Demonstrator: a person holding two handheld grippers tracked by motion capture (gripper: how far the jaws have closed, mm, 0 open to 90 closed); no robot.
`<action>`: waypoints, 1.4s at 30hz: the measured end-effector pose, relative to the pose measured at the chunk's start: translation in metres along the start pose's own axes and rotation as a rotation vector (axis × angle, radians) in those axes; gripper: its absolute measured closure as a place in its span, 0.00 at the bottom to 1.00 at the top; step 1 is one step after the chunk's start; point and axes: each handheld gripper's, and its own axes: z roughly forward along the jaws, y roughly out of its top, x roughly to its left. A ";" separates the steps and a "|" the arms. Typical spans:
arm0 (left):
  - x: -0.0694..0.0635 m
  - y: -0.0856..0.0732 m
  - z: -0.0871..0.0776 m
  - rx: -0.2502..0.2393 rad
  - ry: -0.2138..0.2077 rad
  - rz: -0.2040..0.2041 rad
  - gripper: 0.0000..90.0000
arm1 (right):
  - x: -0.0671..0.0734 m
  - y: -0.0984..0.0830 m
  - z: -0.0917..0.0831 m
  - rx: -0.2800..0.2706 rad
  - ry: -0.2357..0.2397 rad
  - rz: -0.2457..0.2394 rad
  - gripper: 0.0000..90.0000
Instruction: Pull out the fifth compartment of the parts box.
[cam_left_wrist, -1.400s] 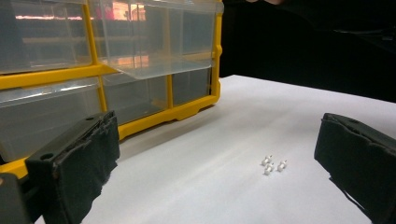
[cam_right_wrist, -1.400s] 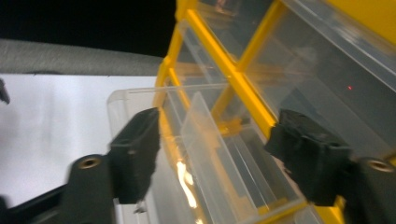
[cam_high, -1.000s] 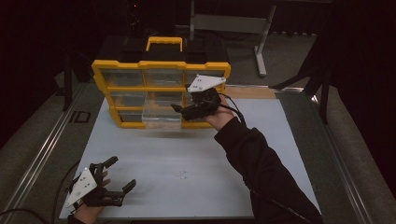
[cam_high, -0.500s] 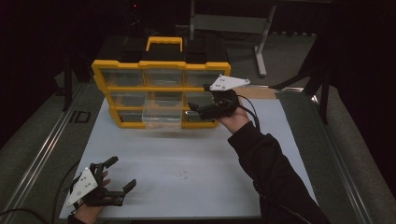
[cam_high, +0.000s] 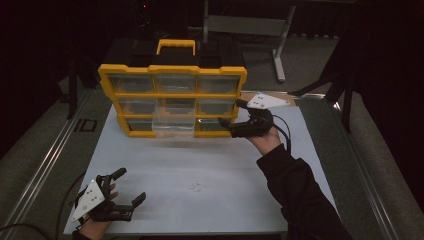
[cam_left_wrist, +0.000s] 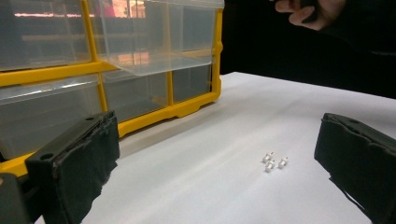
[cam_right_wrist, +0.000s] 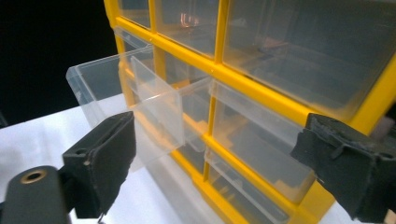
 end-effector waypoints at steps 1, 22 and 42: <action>0.000 0.000 0.000 0.000 0.001 0.000 0.00 | 0.000 -0.003 -0.002 -0.006 -0.001 -0.002 0.11; 0.000 -0.001 0.001 0.008 0.004 0.003 0.00 | 0.003 -0.079 -0.034 0.015 0.034 0.001 0.16; -0.001 -0.001 0.003 0.013 0.001 0.003 0.00 | 0.031 -0.136 -0.077 -0.014 0.050 0.021 0.15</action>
